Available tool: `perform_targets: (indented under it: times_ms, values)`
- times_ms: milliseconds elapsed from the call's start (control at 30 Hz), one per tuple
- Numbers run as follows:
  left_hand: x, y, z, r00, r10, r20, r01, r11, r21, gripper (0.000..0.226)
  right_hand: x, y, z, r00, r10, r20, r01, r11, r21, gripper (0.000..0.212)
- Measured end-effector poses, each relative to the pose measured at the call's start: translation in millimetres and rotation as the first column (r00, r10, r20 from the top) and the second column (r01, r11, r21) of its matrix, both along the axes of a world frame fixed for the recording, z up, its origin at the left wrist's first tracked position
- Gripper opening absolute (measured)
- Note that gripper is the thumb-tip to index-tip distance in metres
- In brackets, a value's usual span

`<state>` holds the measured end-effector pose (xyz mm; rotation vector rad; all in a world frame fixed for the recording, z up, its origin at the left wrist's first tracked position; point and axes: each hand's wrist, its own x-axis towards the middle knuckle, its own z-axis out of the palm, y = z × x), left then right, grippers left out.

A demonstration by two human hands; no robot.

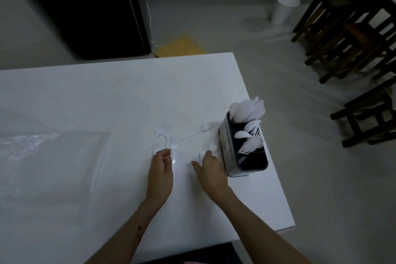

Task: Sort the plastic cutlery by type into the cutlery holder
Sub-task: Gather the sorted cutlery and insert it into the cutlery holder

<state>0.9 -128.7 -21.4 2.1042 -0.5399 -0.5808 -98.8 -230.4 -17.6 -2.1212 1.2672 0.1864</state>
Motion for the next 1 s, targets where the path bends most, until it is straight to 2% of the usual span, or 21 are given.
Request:
perform_targets:
  times_ms: [67,167,333,400,467,533,600,633,733,833,900,967,1000]
  values:
    - [7.0,10.2,-4.3,0.998,-0.036,-0.043,0.036,0.999,0.011,0.022,1.9,5.6,-9.6,0.976,-0.215,-0.027,0.217,0.973,0.075,0.057]
    - [11.0,18.1,-9.6,0.993,-0.091,-0.08,0.093,0.995,0.028,0.019,5.1,8.3,-21.3,0.941,-0.335,-0.049,0.339,0.934,0.115,0.045]
    - [12.4,17.6,-7.8,0.972,-0.144,-0.184,0.151,0.988,0.024,0.02,4.9,12.2,-27.7,0.961,-0.277,-0.009,0.277,0.959,0.055,0.026]
    - [13.4,13.9,-4.8,0.966,-0.145,-0.214,0.152,0.988,0.017,0.022,-0.5,13.9,-27.7,0.958,-0.279,0.056,0.278,0.96,0.029,0.022]
    - [15.4,7.7,-4.5,0.953,-0.134,-0.273,0.143,0.99,0.016,0.024,-7.6,16.3,-28.6,0.939,-0.273,0.209,0.259,0.962,0.09,0.022]
    - [17.0,-2.1,-4.5,0.917,-0.122,-0.38,0.137,0.99,0.012,0.027,-11.6,19.0,-23.8,0.911,-0.234,0.341,0.159,0.959,0.233,0.022]
    - [16.1,-13.7,-2.3,0.869,-0.109,-0.483,0.139,0.99,0.025,0.03,-12.2,20.6,-19.5,0.9,-0.197,0.389,0.069,0.945,0.319,0.021]
    - [14.7,-18.8,-0.7,0.859,-0.099,-0.502,0.136,0.99,0.037,0.03,-12.1,20.7,-20.3,0.904,-0.199,0.378,0.074,0.944,0.32,0.022]
    - [9.1,-28.1,6.2,0.898,-0.029,-0.44,0.088,0.99,0.114,0.024,-10.6,16.6,-31.7,0.923,-0.265,0.278,0.198,0.949,0.247,0.025]
    - [9.1,-27.5,2.8,0.942,0.029,-0.335,0.02,0.99,0.141,0.043,-9.4,11.3,-38.8,0.887,-0.369,0.279,0.322,0.925,0.202,0.027]
    - [9.4,-27.9,0.3,0.944,0.025,-0.328,0.015,0.993,0.118,0.042,-8.4,7.5,-32.6,0.868,-0.347,0.356,0.241,0.92,0.308,0.021]
    - [9.7,-29.8,-0.5,0.911,0.021,-0.411,0.019,0.995,0.094,0.039,-7.6,6.2,-21.8,0.883,-0.249,0.397,0.053,0.896,0.442,0.016]
    - [9.3,-31.0,0.8,0.889,0.03,-0.457,0.001,0.998,0.067,0.037,-8.4,6.1,-19.7,0.89,-0.228,0.396,0.01,0.877,0.481,0.017]
